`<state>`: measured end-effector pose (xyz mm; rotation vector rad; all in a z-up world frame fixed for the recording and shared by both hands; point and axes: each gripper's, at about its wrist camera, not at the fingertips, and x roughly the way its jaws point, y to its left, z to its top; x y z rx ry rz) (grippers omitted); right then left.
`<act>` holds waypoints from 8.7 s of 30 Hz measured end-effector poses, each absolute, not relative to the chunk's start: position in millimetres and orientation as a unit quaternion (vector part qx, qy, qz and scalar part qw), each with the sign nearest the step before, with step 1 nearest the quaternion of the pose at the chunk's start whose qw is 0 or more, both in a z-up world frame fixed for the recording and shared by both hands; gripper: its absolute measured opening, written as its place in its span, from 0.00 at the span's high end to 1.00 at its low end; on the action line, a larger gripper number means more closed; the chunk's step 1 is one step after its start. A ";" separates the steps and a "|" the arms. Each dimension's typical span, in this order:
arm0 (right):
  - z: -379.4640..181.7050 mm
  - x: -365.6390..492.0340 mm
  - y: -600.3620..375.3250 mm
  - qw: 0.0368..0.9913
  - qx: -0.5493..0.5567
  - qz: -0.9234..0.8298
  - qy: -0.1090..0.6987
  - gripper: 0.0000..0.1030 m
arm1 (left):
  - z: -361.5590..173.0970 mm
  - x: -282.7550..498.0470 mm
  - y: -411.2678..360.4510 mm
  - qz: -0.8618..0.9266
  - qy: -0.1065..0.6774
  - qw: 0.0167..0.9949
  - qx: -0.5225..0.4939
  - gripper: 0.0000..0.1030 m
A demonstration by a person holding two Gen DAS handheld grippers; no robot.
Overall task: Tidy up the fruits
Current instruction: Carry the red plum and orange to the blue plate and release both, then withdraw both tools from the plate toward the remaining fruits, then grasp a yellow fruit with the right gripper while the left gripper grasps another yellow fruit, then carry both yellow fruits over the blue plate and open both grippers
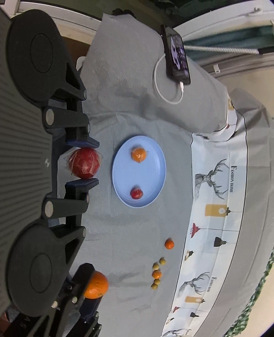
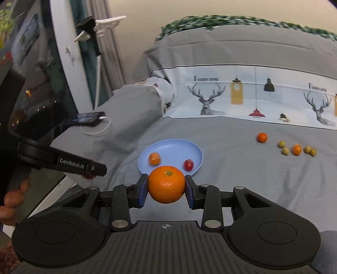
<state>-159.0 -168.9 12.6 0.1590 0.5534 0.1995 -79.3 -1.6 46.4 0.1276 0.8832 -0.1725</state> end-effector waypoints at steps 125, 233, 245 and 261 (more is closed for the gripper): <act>13.2 -124.6 -131.4 0.965 -0.021 0.007 0.260 0.00 | 39.4 -59.4 -4.8 -0.024 0.386 0.918 0.090 0.00; -38.0 -13.4 -395.1 0.962 0.112 -0.098 0.227 0.71 | -12.1 50.2 -167.2 -0.116 0.478 0.862 0.122 0.73; 0.9 -122.9 -210.0 0.955 0.038 0.068 0.285 0.71 | 21.1 -55.5 -47.9 -0.075 0.454 0.884 0.084 0.73; 12.7 -152.5 -146.9 0.952 -0.026 0.070 0.298 0.71 | 30.3 -90.8 -10.9 -0.085 0.415 0.905 0.034 0.73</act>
